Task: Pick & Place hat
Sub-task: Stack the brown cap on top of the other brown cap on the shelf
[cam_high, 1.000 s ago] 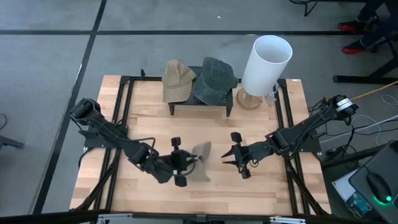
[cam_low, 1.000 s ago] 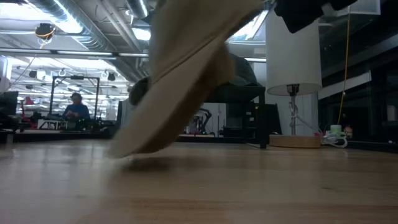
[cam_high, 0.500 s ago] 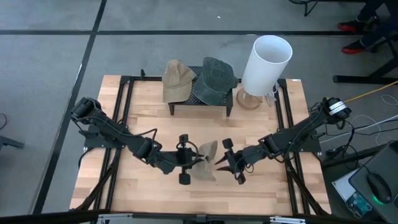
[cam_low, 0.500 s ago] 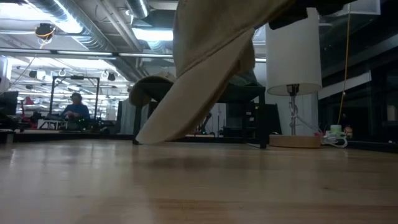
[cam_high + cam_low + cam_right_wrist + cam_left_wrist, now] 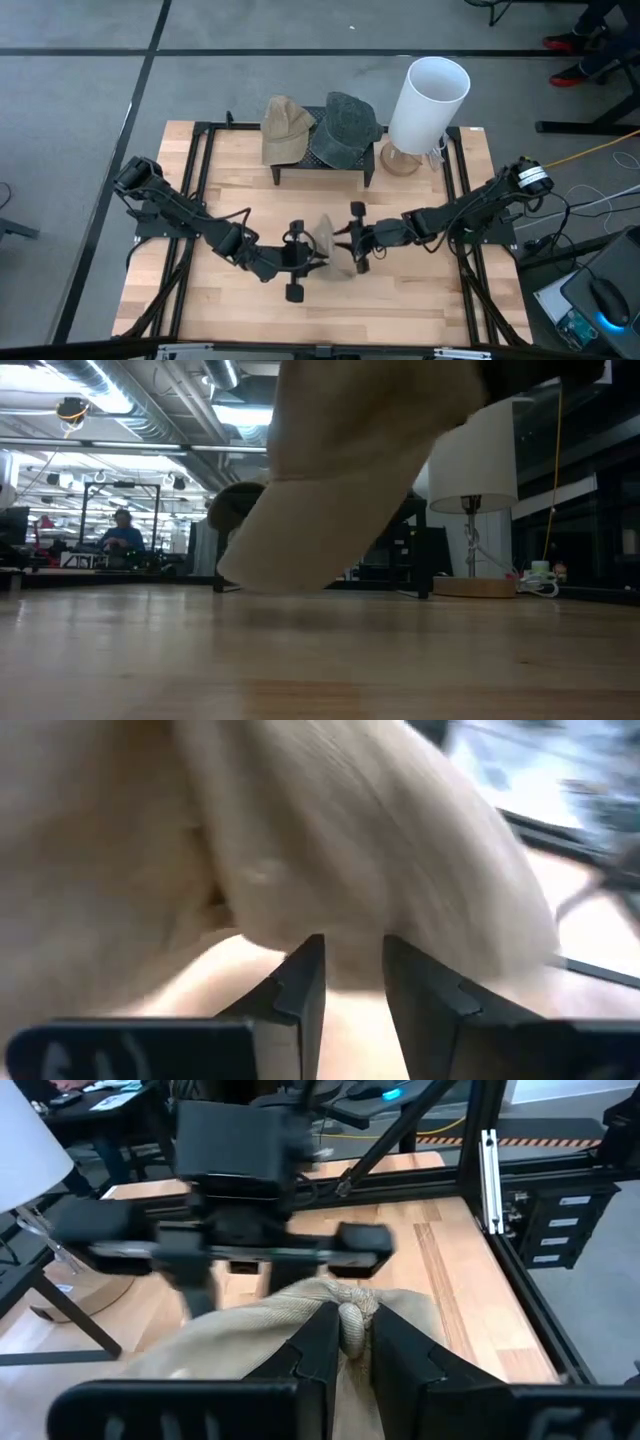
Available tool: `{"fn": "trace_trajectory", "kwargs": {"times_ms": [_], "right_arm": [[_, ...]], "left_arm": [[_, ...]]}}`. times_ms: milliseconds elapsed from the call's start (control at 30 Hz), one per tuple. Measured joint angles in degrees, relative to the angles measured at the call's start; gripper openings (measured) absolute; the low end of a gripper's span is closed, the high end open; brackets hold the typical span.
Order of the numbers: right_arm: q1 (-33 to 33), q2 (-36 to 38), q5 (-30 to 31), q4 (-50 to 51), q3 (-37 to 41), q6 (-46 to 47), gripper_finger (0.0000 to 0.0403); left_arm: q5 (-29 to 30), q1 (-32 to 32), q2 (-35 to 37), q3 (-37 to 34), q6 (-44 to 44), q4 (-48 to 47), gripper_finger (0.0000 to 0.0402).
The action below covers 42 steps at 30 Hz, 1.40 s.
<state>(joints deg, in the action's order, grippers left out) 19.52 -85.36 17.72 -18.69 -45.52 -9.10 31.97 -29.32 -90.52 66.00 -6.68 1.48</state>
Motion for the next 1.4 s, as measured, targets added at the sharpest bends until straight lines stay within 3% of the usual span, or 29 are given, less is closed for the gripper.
{"fn": "trace_trajectory", "kwargs": {"times_ms": [100,300,633,867,1100,1400], "right_arm": [[0.01,0.0,4.93,-0.97,0.0,0.04,0.0103],[0.83,1.22,5.27,1.34,0.0,1.6,0.0103],[4.86,18.11,5.3,21.43,0.0,16.43,0.0103],[8.93,20.65,8.96,26.35,0.0,23.11,0.0103],[10.15,20.65,12.72,26.94,0.0,24.21,0.0103],[10.15,20.65,12.72,27.11,0.0,25.26,0.0103]], "left_arm": [[0.05,-0.22,0.0,0.0,0.0,-0.19,0.0042],[4.6,-0.22,0.0,0.0,-1.14,-1.16,0.0038],[15.72,0.34,0.0,0.0,-3.89,-2.26,0.0042],[24.11,2.23,0.0,0.91,-4.76,-0.7,0.004],[31.99,3.89,0.0,9.07,0.01,-4.41,0.0035],[38.48,8.44,0.02,24.47,1.95,-21.07,0.0035]]}}
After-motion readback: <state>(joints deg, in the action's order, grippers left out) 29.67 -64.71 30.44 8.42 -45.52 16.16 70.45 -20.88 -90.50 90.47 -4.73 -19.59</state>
